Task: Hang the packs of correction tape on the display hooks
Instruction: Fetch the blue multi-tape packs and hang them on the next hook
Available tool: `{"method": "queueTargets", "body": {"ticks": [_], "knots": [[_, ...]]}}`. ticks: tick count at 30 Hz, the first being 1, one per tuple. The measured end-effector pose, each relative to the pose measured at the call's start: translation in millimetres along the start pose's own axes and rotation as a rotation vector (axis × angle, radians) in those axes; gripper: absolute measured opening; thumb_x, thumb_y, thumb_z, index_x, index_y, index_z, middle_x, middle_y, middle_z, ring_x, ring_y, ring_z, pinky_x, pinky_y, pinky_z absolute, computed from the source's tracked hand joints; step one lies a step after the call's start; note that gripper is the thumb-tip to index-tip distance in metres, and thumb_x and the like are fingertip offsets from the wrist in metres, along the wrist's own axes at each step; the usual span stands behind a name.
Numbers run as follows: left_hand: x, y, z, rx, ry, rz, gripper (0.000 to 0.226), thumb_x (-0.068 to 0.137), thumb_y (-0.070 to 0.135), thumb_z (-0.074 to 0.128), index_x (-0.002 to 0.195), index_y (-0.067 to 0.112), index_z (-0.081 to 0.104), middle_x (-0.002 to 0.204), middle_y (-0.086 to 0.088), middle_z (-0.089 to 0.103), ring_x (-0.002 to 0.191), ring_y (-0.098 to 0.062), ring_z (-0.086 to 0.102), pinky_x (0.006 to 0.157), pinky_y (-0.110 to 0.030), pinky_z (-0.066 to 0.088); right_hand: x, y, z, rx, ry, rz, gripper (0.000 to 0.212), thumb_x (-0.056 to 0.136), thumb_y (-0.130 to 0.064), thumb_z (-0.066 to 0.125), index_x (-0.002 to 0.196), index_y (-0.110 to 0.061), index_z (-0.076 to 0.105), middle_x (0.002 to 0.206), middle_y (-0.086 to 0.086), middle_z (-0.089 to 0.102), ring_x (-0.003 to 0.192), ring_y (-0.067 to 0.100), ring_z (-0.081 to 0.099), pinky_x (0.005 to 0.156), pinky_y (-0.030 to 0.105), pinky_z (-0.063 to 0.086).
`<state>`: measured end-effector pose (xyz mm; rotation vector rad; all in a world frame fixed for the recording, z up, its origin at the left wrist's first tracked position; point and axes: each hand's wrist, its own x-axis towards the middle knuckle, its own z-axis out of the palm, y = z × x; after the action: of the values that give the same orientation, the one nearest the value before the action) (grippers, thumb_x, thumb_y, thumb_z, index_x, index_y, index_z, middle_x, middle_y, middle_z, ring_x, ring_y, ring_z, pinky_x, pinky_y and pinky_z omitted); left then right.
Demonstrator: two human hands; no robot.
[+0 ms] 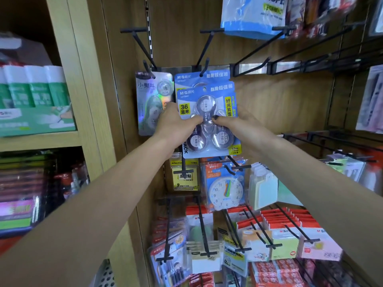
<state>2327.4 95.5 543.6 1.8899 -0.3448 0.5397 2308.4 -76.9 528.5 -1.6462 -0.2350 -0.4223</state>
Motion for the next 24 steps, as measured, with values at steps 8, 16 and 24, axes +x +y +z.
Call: {"method": "queueTargets", "body": {"ticks": [8,16,24], "knots": [[-18.6,0.9,-3.6,0.033,0.048,0.137,0.043,0.068,0.042,0.083,0.102,0.03,0.06,0.11,0.003,0.071,0.119,-0.024,0.062,0.101,-0.045,0.054,-29.4,0.7,-0.4,-0.093,0.1,-0.135,0.041,0.095,-0.025,0.072,0.133,-0.036,0.061,0.112,-0.012,0.078,0.105,0.01,0.074,0.103,0.04,0.057],[-36.8,6.8,-14.5,0.087,0.143,0.283,0.045,0.084,0.029,0.085,0.117,0.018,0.056,0.119,0.004,0.044,0.109,-0.008,0.053,0.085,-0.014,0.04,-56.1,-14.8,-1.4,-0.171,0.128,-0.282,0.025,0.098,-0.023,0.07,0.114,-0.04,0.063,0.099,-0.015,0.077,0.095,0.004,0.074,0.091,0.03,0.061],[-38.5,31.0,-27.6,-0.064,0.125,0.362,0.044,0.088,0.019,0.082,0.119,0.021,0.05,0.098,0.02,0.063,0.079,0.015,0.062,0.073,-0.009,0.051,-43.6,-32.7,-0.3,-0.013,0.129,-0.296,0.035,0.087,-0.025,0.078,0.121,-0.019,0.069,0.108,0.005,0.081,0.103,0.027,0.078,0.095,0.055,0.061]]}}
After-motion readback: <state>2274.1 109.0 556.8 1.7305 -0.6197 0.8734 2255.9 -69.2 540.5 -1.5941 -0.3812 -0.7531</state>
